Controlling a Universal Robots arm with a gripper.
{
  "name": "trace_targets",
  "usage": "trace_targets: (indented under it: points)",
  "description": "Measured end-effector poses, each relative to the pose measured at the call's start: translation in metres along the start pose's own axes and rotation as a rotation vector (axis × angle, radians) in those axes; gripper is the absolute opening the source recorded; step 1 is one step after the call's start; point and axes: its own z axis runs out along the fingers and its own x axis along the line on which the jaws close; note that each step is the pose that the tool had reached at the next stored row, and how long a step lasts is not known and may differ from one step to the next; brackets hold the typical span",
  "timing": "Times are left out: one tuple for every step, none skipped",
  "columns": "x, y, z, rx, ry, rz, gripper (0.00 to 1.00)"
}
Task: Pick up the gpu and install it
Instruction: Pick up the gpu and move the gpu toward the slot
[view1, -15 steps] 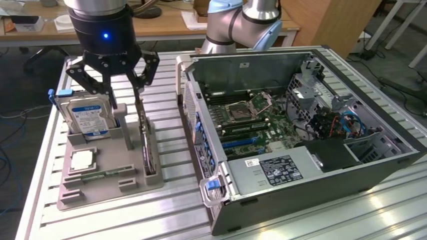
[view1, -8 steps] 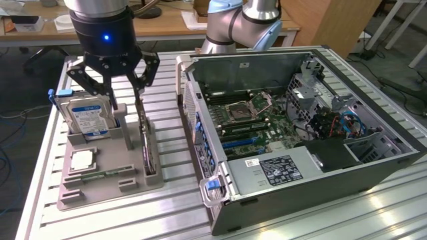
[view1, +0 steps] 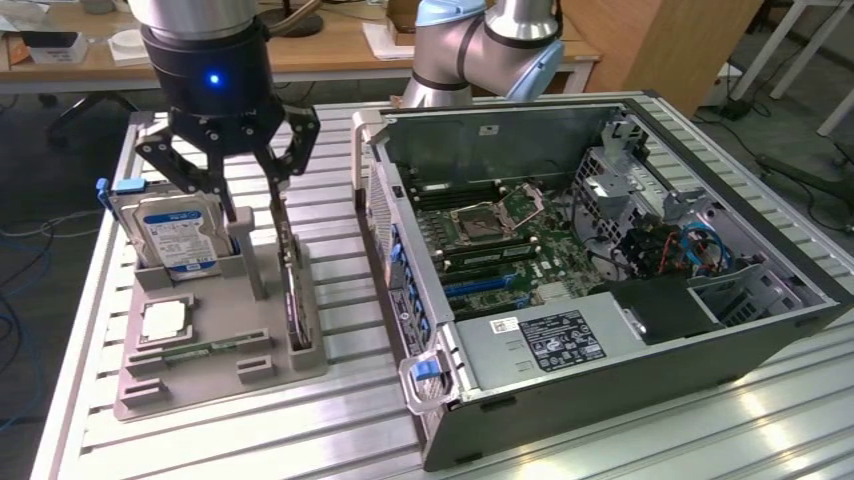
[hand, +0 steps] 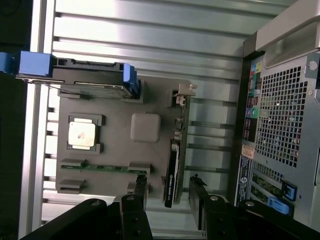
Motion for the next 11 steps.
trace_targets:
  points:
    - [0.0, -0.0001, 0.0003, 0.0, -0.0001, 0.0, 0.47]
    - [-0.0001, -0.0002, 0.0007, 0.0, -0.0001, 0.0, 0.47]
    - [-0.0001, -0.0003, 0.001, 0.0, -0.0002, 0.0, 0.47]
    - [-0.0001, -0.0005, 0.0014, 0.0001, -0.0002, 0.0, 0.47]
    - [-0.0001, -0.0005, 0.0016, 0.0001, -0.0003, 0.0, 0.47]
    - [-0.0001, -0.0005, 0.0018, 0.0001, -0.0004, 0.0, 0.47]
    - [-0.0001, -0.0006, 0.0021, 0.0001, -0.0005, 0.0, 0.47]
    - [-0.0003, -0.0007, 0.0024, 0.0, -0.0006, 0.0, 0.47]
    - [-0.0006, -0.0008, 0.0027, 0.0, -0.0007, 0.0, 0.47]
    - [-0.0006, -0.0008, 0.0028, 0.0001, -0.0006, 0.0, 0.47]
    - [-0.0007, -0.0008, 0.0031, 0.0001, -0.0006, 0.0, 0.47]
